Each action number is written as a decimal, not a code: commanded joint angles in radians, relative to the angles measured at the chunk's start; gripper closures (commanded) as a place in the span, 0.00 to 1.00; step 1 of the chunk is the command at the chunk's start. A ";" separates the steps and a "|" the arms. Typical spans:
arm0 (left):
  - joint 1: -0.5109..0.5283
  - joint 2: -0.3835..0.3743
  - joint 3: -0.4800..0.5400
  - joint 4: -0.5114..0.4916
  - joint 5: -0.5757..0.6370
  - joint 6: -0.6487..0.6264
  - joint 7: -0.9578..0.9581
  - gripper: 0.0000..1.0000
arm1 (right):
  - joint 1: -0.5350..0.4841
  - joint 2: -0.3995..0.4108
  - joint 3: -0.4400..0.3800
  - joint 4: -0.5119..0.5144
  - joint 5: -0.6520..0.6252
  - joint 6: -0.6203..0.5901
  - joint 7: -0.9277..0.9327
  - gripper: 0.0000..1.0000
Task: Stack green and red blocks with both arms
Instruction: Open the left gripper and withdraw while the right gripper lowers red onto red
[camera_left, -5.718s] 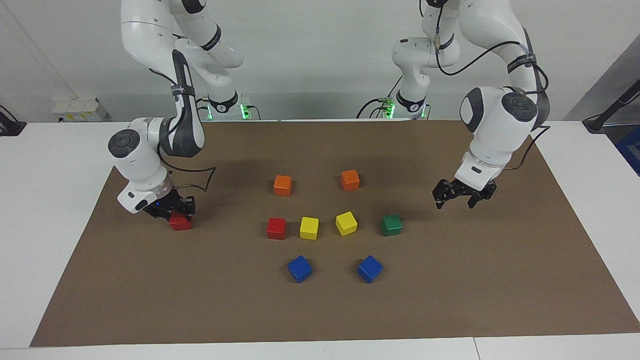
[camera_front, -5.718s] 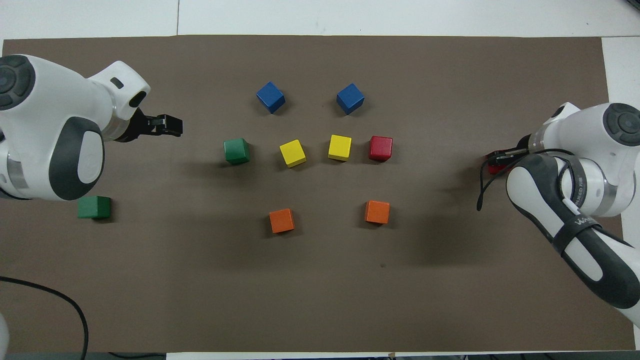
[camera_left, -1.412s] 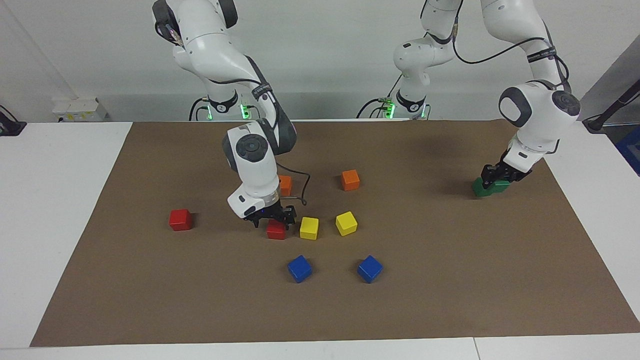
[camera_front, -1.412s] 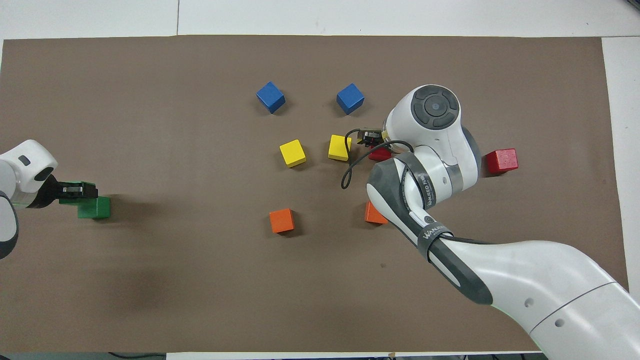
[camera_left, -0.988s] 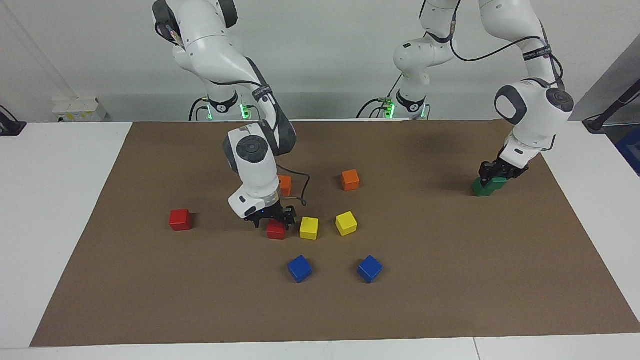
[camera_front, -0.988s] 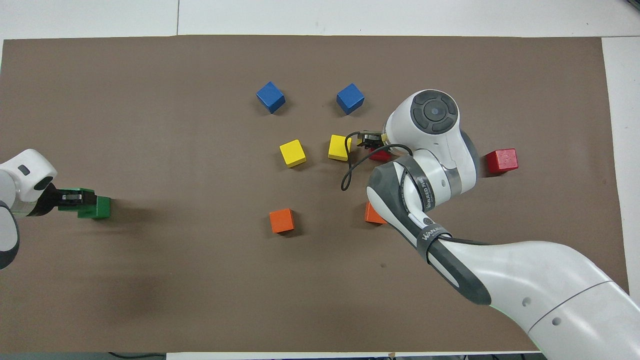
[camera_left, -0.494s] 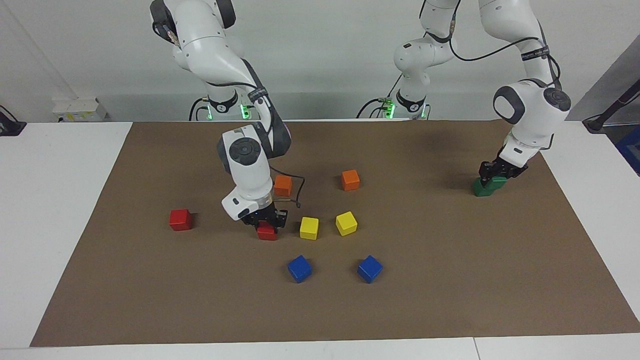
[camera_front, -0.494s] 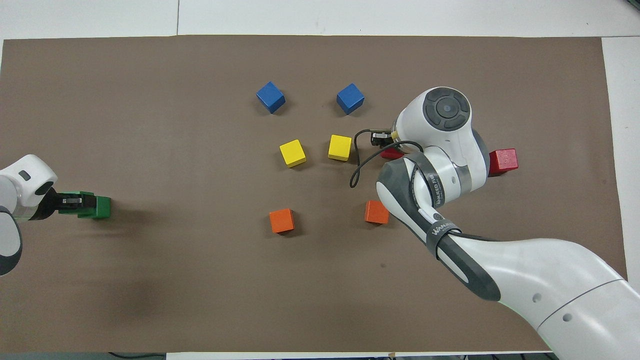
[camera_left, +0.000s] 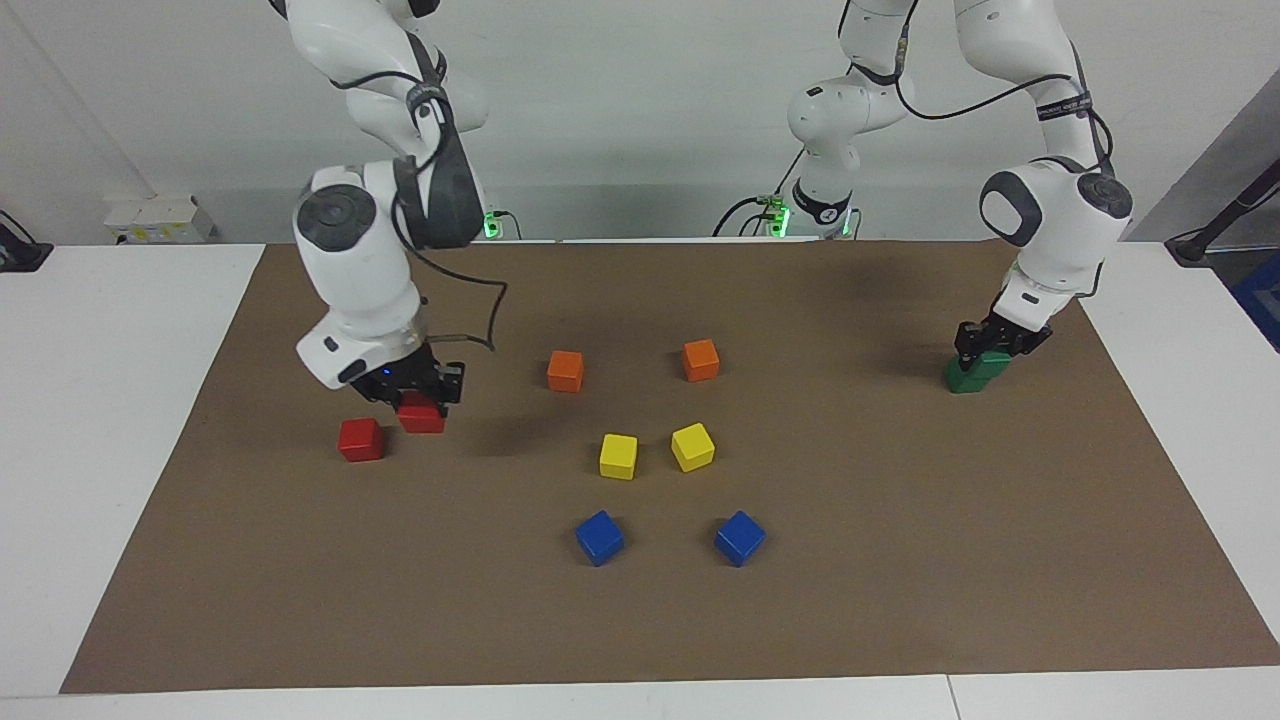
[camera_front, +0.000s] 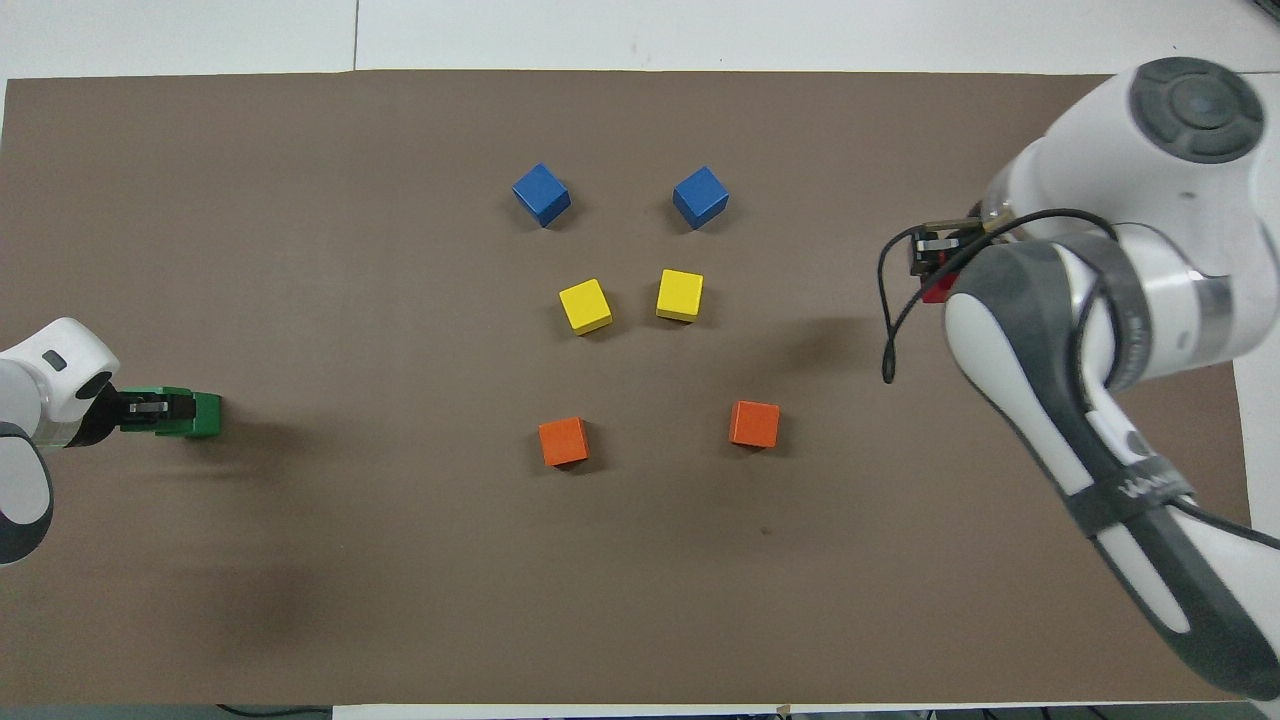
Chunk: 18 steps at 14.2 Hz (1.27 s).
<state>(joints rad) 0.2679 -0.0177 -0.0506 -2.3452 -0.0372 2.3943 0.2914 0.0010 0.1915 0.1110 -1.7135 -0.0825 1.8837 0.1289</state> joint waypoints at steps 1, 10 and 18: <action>-0.002 -0.034 -0.005 -0.039 -0.021 0.022 0.026 0.52 | -0.117 -0.066 0.015 -0.109 0.007 0.047 -0.164 1.00; -0.004 -0.019 -0.005 0.017 -0.021 -0.026 0.055 0.00 | -0.199 -0.066 0.013 -0.271 0.075 0.310 -0.232 1.00; -0.009 -0.002 -0.011 0.317 -0.020 -0.287 0.037 0.00 | -0.202 -0.035 0.013 -0.294 0.095 0.370 -0.238 1.00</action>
<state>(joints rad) 0.2667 -0.0185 -0.0603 -2.0700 -0.0377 2.1427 0.3232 -0.1896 0.1580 0.1163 -1.9940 -0.0057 2.2235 -0.1063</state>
